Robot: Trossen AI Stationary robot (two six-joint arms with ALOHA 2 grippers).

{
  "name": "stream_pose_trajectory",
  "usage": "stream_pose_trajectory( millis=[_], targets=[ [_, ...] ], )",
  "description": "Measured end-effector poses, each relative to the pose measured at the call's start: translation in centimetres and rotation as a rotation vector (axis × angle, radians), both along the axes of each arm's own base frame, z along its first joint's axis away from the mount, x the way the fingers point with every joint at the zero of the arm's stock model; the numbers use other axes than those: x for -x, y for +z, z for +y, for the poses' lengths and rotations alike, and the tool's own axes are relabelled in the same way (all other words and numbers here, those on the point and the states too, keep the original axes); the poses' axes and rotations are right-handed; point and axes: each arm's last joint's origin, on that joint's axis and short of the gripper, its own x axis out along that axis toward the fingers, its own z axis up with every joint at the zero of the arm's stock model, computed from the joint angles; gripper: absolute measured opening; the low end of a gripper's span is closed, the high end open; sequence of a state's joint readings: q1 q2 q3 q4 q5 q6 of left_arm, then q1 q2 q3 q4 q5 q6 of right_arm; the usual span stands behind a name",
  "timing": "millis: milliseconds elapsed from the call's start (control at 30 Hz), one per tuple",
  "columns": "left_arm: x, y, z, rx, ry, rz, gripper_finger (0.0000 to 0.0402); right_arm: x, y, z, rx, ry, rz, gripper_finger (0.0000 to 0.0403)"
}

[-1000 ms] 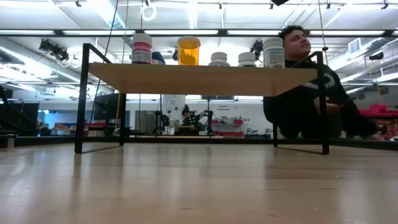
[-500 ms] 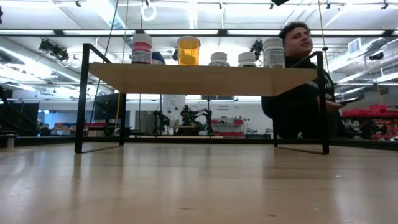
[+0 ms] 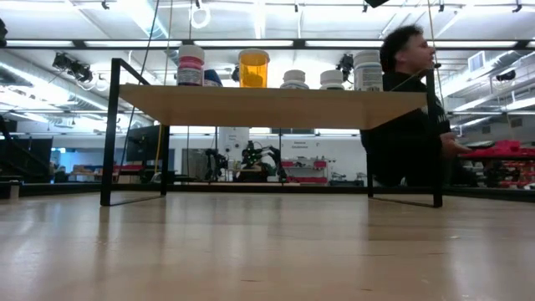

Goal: Pick and place medicine bottles onto shelf by color
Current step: Put the orange medicine bottle on the shelf

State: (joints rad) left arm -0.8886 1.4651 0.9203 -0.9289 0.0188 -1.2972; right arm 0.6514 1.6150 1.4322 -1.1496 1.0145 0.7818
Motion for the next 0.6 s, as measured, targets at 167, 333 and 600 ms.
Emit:
stream_pose_trajectory(
  millis=[167, 333, 600],
  targets=[
    [-0.03, -0.01, 0.02, -0.009, 0.000, -0.010, 0.0282, 0.00, 0.00, 0.00, -0.001, 0.000, 0.001, 0.0280],
    [-0.04, -0.01, 0.03, -0.012, 0.001, -0.014, 0.0279, 0.00, 0.00, 0.00, -0.001, 0.000, 0.001, 0.0280],
    [-0.19, -0.01, 0.00, -0.004, 0.003, -0.021, 0.0254, 0.00, -0.01, 0.00, -0.001, 0.001, 0.002, 0.0280]
  ],
)
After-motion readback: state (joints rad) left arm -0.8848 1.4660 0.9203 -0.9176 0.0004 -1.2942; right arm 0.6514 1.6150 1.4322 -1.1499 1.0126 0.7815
